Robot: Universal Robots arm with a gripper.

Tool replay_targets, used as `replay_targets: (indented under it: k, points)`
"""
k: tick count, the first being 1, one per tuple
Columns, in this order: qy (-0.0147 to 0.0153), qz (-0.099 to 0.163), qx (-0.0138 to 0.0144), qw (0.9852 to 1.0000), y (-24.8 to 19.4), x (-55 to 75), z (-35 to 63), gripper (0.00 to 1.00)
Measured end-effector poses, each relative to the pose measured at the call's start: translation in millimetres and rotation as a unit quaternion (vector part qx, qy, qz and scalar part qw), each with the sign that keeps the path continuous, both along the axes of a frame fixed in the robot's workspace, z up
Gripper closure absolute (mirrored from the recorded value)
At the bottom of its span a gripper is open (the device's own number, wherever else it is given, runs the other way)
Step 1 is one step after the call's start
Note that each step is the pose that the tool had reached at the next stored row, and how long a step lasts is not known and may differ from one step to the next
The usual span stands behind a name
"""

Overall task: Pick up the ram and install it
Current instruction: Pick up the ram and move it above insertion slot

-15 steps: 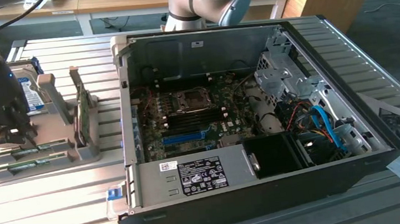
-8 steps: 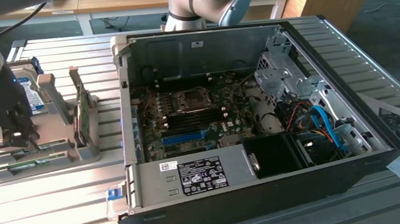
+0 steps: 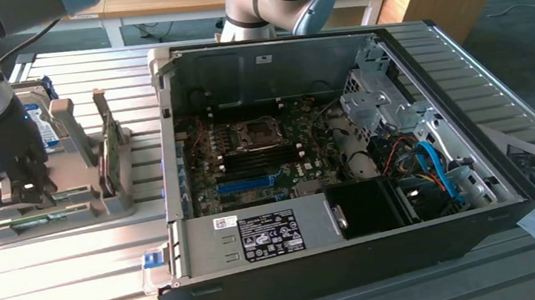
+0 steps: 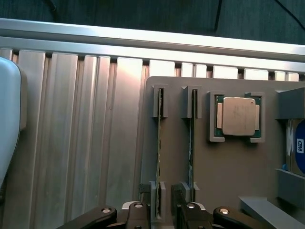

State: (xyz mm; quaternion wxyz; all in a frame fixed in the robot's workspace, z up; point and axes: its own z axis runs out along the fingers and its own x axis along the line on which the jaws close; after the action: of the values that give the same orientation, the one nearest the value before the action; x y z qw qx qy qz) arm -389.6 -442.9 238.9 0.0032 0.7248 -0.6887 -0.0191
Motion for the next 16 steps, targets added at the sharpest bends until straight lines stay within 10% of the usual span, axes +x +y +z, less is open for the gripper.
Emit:
replay_targets:
  k: [16]
  points:
    - [0.0, 0.0, -0.0001, 1.0, 0.0, 0.0, -26.4, 0.69]
